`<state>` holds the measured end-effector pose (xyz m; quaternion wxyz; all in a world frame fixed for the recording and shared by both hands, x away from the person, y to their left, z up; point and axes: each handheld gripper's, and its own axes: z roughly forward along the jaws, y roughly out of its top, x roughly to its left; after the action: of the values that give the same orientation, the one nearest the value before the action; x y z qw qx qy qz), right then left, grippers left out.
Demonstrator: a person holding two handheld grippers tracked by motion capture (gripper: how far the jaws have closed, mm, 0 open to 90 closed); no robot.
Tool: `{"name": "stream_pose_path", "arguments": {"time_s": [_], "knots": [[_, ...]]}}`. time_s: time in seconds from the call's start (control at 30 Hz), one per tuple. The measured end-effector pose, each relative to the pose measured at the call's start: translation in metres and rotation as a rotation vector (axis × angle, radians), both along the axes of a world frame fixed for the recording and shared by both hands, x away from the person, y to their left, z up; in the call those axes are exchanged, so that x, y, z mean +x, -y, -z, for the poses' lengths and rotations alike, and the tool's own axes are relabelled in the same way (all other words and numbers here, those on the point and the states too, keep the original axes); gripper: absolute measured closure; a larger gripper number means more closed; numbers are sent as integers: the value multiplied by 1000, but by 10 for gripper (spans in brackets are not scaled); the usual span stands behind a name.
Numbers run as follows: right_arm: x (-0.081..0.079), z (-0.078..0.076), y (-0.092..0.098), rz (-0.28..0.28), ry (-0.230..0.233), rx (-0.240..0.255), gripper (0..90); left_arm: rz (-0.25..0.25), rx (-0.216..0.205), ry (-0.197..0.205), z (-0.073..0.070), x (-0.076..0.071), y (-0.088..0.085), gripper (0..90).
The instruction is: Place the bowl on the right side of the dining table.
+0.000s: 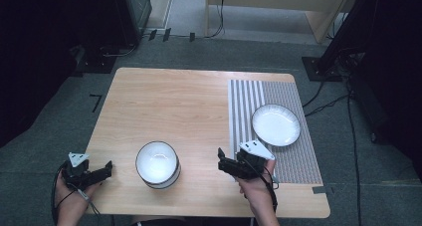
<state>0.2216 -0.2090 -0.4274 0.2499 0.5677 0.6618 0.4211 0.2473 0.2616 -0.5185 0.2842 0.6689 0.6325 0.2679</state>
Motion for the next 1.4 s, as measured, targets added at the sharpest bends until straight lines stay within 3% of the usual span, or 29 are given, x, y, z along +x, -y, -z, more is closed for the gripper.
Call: {"name": "stream_pose_path", "arguments": {"time_s": [0.93,1.4], "knots": [[1,-4,-30,-55,10,12,75,0,0,0,0,0,0,42],[1,-5,-55,-102,11,21,75,0,0,0,0,0,0,42]]}}
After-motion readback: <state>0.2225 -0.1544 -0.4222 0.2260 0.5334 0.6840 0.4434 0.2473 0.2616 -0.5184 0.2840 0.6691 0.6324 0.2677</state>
